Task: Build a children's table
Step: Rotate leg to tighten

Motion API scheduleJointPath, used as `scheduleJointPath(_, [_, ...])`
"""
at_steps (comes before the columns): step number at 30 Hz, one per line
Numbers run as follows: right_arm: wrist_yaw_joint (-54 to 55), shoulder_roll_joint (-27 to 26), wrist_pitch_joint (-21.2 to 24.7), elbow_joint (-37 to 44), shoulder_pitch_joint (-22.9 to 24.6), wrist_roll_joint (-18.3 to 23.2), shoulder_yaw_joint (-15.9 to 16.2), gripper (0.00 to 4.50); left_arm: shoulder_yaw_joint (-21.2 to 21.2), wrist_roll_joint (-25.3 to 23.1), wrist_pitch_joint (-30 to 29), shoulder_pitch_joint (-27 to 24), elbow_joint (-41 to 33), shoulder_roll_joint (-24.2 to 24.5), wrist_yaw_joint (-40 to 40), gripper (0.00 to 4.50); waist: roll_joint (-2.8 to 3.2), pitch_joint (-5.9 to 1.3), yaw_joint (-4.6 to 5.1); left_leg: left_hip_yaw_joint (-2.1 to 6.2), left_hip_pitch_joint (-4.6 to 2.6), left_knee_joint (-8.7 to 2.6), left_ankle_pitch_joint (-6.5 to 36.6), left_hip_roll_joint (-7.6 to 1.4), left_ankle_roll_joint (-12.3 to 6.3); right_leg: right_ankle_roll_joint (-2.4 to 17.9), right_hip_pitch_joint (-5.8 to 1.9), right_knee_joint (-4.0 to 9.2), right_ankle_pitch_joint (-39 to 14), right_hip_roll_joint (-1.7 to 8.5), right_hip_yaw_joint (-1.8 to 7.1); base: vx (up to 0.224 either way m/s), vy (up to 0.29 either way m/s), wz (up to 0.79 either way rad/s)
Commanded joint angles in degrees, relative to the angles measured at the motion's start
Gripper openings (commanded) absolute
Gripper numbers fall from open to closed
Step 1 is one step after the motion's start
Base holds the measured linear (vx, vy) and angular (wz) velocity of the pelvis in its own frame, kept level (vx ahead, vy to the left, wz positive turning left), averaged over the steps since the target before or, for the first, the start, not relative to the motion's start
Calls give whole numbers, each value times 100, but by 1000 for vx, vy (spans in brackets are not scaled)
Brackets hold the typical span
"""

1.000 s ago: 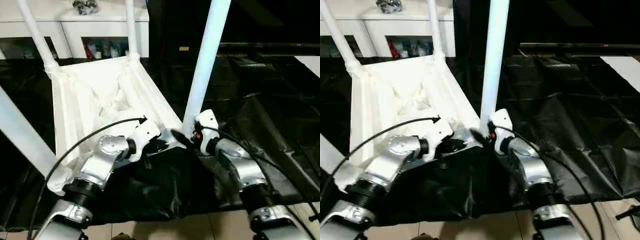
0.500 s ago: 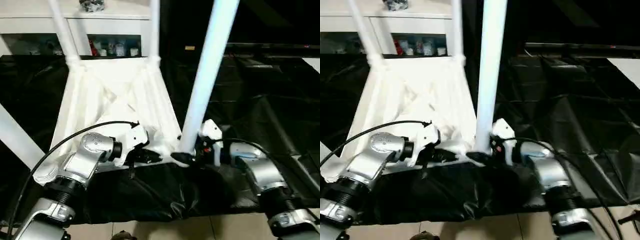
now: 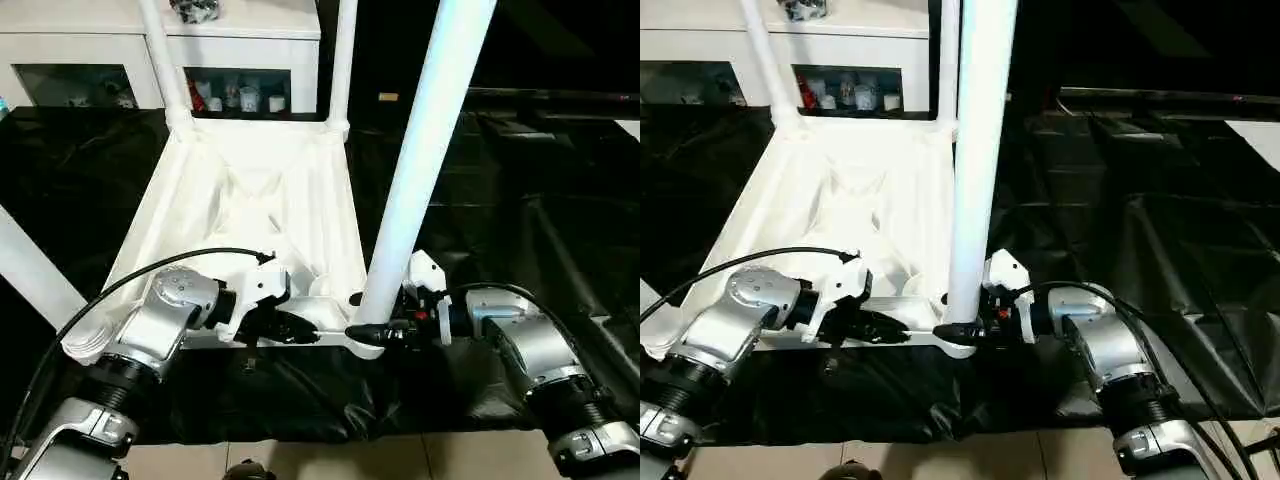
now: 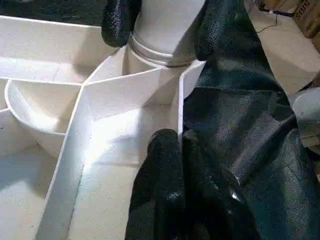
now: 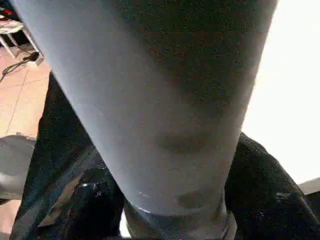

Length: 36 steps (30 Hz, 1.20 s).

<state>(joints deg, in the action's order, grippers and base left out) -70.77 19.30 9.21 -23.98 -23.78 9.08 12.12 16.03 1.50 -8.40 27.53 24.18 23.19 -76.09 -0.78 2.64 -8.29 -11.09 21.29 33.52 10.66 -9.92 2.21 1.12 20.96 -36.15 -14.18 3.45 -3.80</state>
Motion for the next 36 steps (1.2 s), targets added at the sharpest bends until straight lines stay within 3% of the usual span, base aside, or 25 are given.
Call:
scheduleJointPath(1, [178,-278,84,-176,107,-69,276,238,-88,-79,69,191,118,-297,727,0,-38,-292,38,186,-115,-384,723,-447,-300,1264,-152,443,-330,635,341,0,0,0])
scheduleJointPath(5, [1454,-661,38,-675,-20,-418,86,232,-231,-192,-27,296,240,-627,1536,0,-8,-246,88,215,-152,-447,1250,-443,-6,1116,-131,553,-1338,661,361,0,0,0])
scheduleJointPath(8, [2182,-905,85,-970,-103,-510,-71,224,-244,-268,-156,327,221,-846,1940,0,-25,-249,171,248,-139,-480,1412,-440,127,959,-146,579,-1644,667,360,0,0,0])
scheduleJointPath(11, [3049,-1311,255,-1204,-216,-573,-251,207,-221,-413,-325,394,246,-1287,2600,0,-10,-250,233,237,-143,-476,1370,-434,150,994,-126,579,-1493,647,374,0,0,0])
scheduleJointPath(15, [3391,-1579,121,-1204,-264,-681,-260,204,-83,-448,-287,368,172,-1522,2639,0,-22,-277,251,221,-122,-450,1157,-422,6,997,-140,563,-1109,640,384,0,0,0])
scheduleJointPath(17, [3342,-1637,85,-1140,-250,-600,-301,268,0,-467,-239,337,128,-1527,2562,0,-6,-282,252,217,-111,-444,1060,-416,-57,1009,-146,549,-922,632,377,0,0,0])
scheduleJointPath(19, [3177,-1609,166,-1061,-218,-423,-400,267,51,-484,-162,307,110,-1449,2465,0,-9,-278,256,213,-113,-449,1075,-420,-90,1031,-145,547,-872,625,374,0,0,0])
scheduleJointPath(22, [2871,-1288,88,-765,-85,-473,-308,309,76,-506,-87,231,16,-1276,2280,0,-13,-277,259,216,-121,-459,1154,-435,-91,1013,-143,557,-971,625,373,0,0,0])
scheduleJointPath(25, [2544,-886,-124,-505,62,-494,-290,315,76,-517,-24,188,-11,-1183,2214,0,-40,-303,235,198,-106,-428,878,-436,-188,1054,-163,503,-430,611,369,0,0,0])
scheduleJointPath(26, [2254,-555,-237,-295,190,-445,-386,315,63,-526,16,157,-13,-1127,2199,0,-37,-323,180,187,-109,-392,678,-434,-285,1072,-185,468,-38,609,364,0,0,0])
scheduleJointPath(29, [1922,-202,-223,-10,335,-281,-558,315,48,-513,38,131,-24,-1086,2171,0,-57,-326,135,179,-95,-371,525,-425,-449,1119,-201,444,266,604,353,0,0,0])
scheduleJointPath(33, [1208,568,-93,593,728,81,-895,315,71,-498,77,42,-104,-1005,2075,0,-75,-297,72,178,-91,-374,703,-433,-525,1075,-207,500,-110,611,347,0,0,0])
scheduleJointPath(36, [909,899,-33,806,939,197,-964,315,107,-473,92,-26,-172,-959,1989,0,-93,-296,47,183,-85,-371,748,-433,-522,1012,-208,529,-395,616,342,0,0,0])
